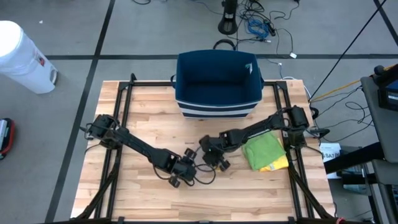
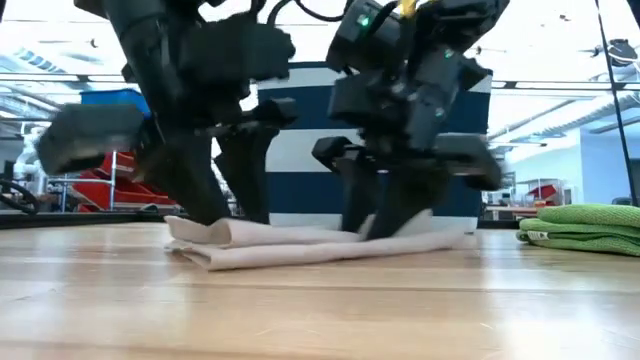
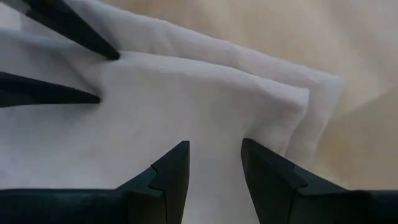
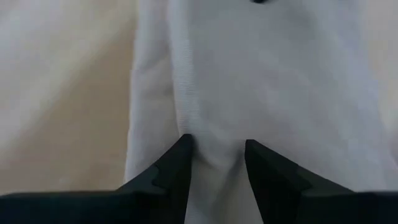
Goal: Fold towel
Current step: Fold the light brown towel
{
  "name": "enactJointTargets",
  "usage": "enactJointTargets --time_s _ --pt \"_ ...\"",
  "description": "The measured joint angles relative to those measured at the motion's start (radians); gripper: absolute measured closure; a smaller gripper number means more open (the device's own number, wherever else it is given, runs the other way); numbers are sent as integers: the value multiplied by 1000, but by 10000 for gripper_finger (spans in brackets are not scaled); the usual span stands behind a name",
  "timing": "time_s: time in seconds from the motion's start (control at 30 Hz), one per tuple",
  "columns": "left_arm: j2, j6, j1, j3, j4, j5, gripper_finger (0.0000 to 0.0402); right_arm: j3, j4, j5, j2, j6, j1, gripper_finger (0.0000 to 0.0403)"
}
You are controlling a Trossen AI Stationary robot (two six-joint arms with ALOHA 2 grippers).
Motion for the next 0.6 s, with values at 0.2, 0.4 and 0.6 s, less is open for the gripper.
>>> enactJointTargets --time_s 0.2,0.4,0.6 --pt "-6 -16 23 0 -114 -67 248 -4 90 88 -16 109 -65 264" --pt "-75 -36 42 0 -235 -148 248 -7 51 97 -74 125 -89 264" --pt "-154 -53 43 0 -147 -116 248 -7 -67 155 -164 116 -87 264"
